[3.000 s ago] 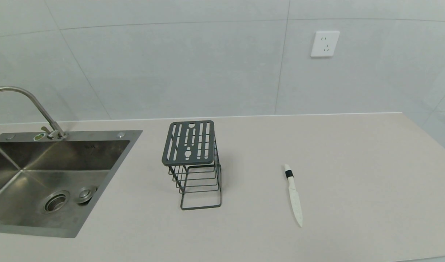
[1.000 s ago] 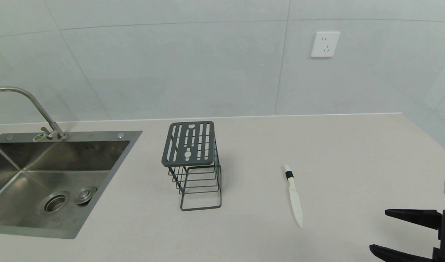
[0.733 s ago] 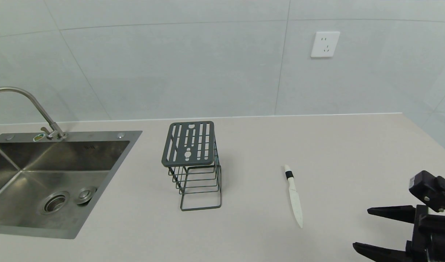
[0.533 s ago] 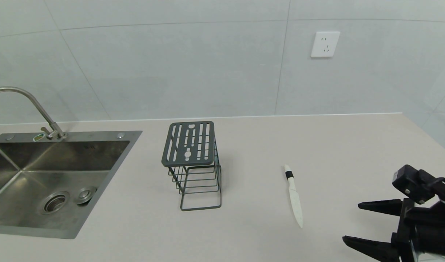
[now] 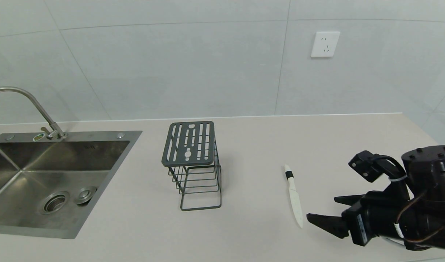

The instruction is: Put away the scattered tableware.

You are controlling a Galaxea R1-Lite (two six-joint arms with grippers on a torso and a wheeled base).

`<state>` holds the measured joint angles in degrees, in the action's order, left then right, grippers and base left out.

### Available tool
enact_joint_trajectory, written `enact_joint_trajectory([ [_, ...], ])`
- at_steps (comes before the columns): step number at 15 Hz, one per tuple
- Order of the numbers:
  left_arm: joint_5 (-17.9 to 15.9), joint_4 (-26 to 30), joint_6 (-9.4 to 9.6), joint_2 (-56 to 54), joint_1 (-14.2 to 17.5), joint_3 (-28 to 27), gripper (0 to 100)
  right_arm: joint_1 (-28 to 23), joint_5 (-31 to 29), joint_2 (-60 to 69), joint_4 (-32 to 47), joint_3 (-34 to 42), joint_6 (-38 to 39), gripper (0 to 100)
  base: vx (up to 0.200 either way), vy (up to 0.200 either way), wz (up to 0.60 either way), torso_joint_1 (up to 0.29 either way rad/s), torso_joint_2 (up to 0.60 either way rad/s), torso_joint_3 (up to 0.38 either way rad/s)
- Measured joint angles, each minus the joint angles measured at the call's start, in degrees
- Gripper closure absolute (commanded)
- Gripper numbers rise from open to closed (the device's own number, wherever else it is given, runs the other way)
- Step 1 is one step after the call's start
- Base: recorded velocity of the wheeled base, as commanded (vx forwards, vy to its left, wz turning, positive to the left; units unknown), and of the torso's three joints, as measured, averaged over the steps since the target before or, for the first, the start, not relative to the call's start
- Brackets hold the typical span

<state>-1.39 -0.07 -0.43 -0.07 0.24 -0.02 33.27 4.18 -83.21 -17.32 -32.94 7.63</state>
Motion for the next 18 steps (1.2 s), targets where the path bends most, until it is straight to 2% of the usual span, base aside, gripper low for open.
enact_joint_trajectory([
  [1,0.0,0.0,-0.01,0.0,0.0,0.0,0,0.6,-1.9,-1.7,0.0,-1.7,1.2,0,0.000,0.000,0.00,0.000,0.00,0.000],
  [6,0.0,0.0,0.00,0.0,0.0,0.0,0,1.4,-3.1,-7.8,0.1,-5.0,1.5,0,0.000,0.000,0.00,0.000,0.00,0.000],
  [11,0.0,0.0,0.00,0.0,0.0,0.0,0,2.4,-7.2,-12.4,-0.2,-7.5,1.2,0,0.000,0.000,0.00,0.000,0.00,0.000],
  [16,0.0,0.0,0.00,0.0,0.0,0.0,0,2.6,-12.3,-19.0,-9.7,-9.1,1.0,0,0.000,0.000,0.00,0.000,0.00,0.000],
  [18,0.0,0.0,0.00,0.0,0.0,0.0,0,2.6,-13.2,-21.7,-11.3,-9.4,0.6,0,0.000,0.000,0.00,0.000,0.00,0.000],
])
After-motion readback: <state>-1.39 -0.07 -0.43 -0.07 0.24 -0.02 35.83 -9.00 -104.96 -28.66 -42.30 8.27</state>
